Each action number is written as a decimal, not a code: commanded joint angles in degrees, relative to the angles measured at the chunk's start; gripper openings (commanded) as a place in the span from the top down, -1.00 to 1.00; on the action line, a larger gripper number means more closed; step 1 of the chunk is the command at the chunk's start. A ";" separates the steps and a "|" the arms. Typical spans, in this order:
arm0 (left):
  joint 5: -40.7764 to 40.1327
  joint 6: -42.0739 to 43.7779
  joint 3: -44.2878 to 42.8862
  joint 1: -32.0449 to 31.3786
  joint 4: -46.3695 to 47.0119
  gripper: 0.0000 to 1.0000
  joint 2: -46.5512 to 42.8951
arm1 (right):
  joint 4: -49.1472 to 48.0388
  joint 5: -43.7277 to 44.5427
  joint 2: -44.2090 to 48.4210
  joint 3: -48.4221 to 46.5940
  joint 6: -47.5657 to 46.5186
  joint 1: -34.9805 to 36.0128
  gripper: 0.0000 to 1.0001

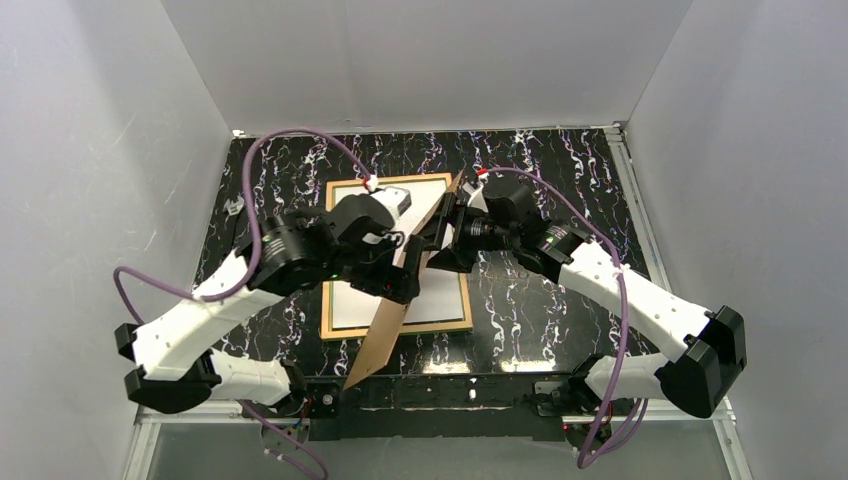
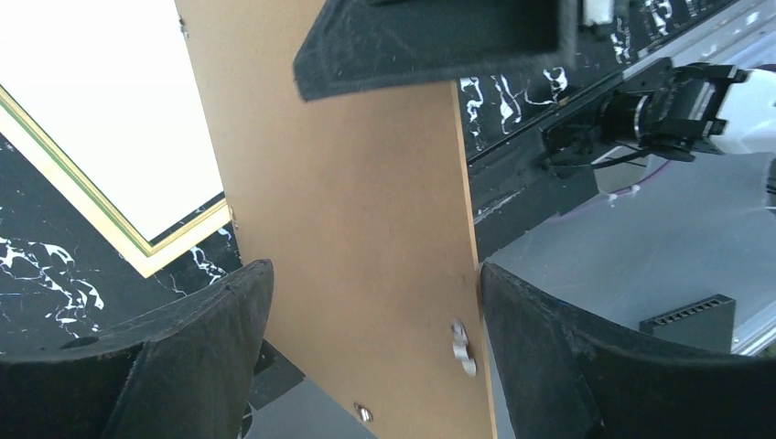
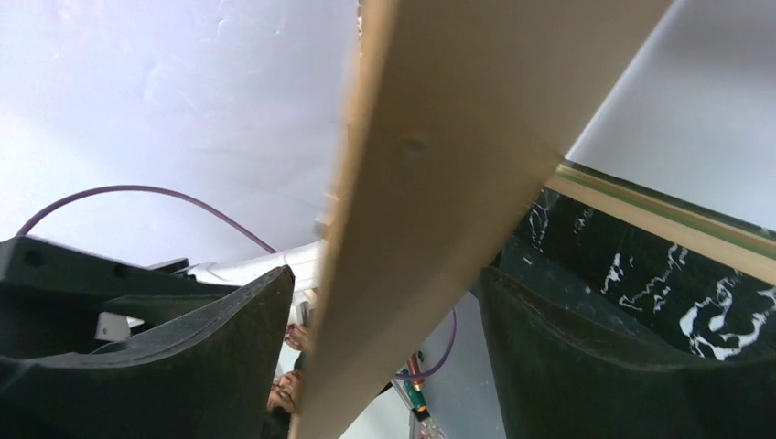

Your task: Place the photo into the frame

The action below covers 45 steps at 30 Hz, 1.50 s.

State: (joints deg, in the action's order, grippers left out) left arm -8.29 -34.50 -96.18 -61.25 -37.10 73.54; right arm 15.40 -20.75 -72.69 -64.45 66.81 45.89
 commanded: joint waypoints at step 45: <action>11.69 5.54 37.11 39.72 -3.76 -0.05 -0.78 | 34.12 1.27 8.26 -17.23 -14.88 -9.69 0.97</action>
State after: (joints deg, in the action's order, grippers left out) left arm 0.45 -30.52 -63.09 -23.88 -40.05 70.50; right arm 51.05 -13.56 -69.87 -81.14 53.12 40.86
